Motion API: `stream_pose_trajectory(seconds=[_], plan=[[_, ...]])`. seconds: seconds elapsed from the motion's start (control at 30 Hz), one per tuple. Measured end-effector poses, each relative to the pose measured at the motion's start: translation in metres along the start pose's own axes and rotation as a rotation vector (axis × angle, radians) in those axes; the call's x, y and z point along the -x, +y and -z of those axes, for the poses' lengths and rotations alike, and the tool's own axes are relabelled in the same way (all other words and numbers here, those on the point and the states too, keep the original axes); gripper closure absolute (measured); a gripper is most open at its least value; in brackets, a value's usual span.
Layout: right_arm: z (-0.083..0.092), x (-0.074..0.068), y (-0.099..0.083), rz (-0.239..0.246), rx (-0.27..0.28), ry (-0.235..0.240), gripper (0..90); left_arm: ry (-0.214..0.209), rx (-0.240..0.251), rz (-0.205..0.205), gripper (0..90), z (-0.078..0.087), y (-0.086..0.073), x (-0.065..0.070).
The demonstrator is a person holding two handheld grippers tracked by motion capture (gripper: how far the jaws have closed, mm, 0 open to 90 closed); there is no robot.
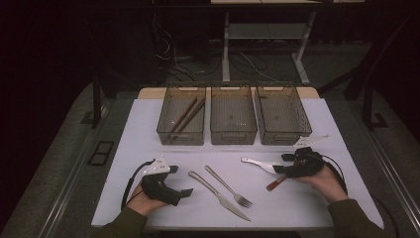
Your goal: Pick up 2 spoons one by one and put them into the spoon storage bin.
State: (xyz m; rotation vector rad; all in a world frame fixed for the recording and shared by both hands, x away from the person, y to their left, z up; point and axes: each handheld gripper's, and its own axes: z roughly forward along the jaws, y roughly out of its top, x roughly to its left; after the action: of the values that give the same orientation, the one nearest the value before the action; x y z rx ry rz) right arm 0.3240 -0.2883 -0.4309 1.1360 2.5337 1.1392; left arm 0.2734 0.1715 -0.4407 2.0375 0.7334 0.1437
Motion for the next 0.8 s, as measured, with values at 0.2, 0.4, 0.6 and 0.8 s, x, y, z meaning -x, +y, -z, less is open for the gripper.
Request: stream_pose_trajectory(seconds=[0.2, 0.4, 0.6, 0.8], plan=[[-0.005, 0.005, -0.001, -0.013, -0.012, 0.022, 39.4, -0.008, -0.01, -0.013, 0.0, 0.0, 0.0, 0.001], [-0.01, 0.004, -0.001, -0.009, -0.042, 0.029, 44.9, -0.016, -0.01, -0.012, 0.0, -0.001, 0.0, 0.001], [-0.014, 0.003, -0.001, 0.007, -0.066, 0.048, 51.8, -0.019, -0.012, -0.015, 0.0, -0.002, 0.0, 0.001], [-0.017, 0.0, -0.002, 0.026, -0.092, 0.073, 58.1, -0.021, -0.017, -0.019, 0.0, -0.002, 0.0, 0.001]])
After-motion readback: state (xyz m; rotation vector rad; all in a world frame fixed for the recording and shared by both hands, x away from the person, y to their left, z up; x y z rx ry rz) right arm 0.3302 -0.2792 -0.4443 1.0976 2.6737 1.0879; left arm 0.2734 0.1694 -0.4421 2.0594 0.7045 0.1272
